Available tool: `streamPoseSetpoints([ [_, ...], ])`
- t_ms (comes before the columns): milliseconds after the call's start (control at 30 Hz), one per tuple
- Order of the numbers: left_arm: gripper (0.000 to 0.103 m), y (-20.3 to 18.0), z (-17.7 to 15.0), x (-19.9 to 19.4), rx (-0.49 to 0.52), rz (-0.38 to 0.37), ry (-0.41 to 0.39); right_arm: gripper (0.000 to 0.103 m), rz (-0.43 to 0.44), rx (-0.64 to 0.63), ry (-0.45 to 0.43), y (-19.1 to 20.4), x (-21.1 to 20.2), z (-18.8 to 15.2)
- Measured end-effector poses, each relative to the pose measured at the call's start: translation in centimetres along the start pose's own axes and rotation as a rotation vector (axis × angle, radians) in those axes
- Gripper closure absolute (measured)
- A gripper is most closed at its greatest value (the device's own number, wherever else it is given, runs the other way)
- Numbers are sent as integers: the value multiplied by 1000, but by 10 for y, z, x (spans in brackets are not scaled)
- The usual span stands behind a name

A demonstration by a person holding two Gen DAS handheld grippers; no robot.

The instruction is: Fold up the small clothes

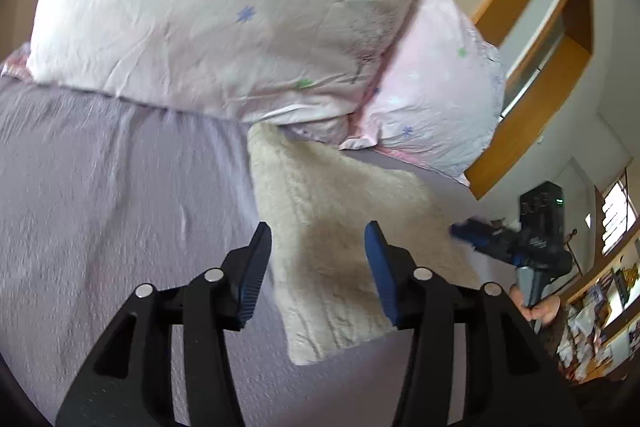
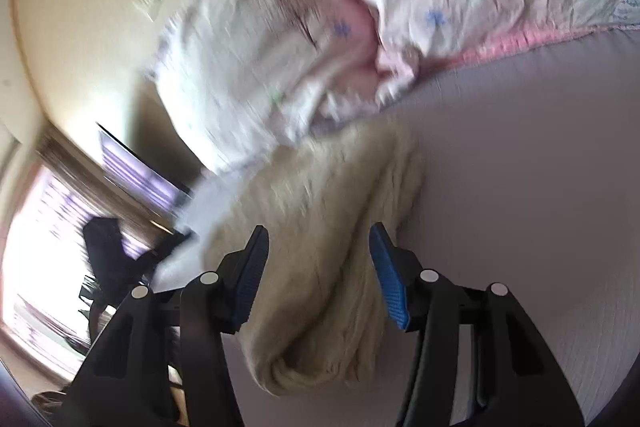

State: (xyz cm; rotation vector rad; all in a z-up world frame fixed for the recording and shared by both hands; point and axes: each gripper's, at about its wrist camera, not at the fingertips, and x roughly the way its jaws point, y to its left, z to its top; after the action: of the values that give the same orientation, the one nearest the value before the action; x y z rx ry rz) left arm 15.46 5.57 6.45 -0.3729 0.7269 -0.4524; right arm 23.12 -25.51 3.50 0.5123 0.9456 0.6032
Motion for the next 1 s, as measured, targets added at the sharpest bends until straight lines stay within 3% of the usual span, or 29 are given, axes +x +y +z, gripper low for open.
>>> streamPoseSetpoints([
  [33,51,-7,0,3,18,-12,3,50,-31,0,31,1,12,-2],
  [100,51,-16,-2,8,42,-27,12,84,-43,4,31,5,28,2],
  [167,50,-28,-5,13,82,-43,29,89,-49,-8,10,7,35,9],
  [300,50,-40,-14,22,127,-46,60,92,-174,42,-96,-11,15,16],
  [367,50,-43,-17,25,135,-44,70,91,-225,46,-35,-17,26,15],
  [433,49,-47,-17,23,150,-51,61,86,-243,33,-51,-11,17,11],
  [500,42,-49,-16,17,154,-66,40,73,-223,26,-108,2,-1,9],
  [533,36,-52,-16,14,162,-78,28,52,-165,16,-146,11,-16,6],
  [567,33,-55,-15,13,171,-82,23,41,-98,4,-161,20,-26,1],
  [700,17,-70,-19,20,215,-83,37,41,58,-40,-71,44,-23,-18],
  [733,11,-74,-21,27,221,-73,56,40,65,-35,-40,44,-16,-25],
  [833,8,-78,-32,56,241,1,138,42,-44,66,32,14,12,-35],
  [933,9,-88,-40,50,282,65,131,40,17,128,6,5,2,-33],
  [1000,9,-89,-45,31,267,102,113,19,-32,54,-53,20,-23,-36],
])
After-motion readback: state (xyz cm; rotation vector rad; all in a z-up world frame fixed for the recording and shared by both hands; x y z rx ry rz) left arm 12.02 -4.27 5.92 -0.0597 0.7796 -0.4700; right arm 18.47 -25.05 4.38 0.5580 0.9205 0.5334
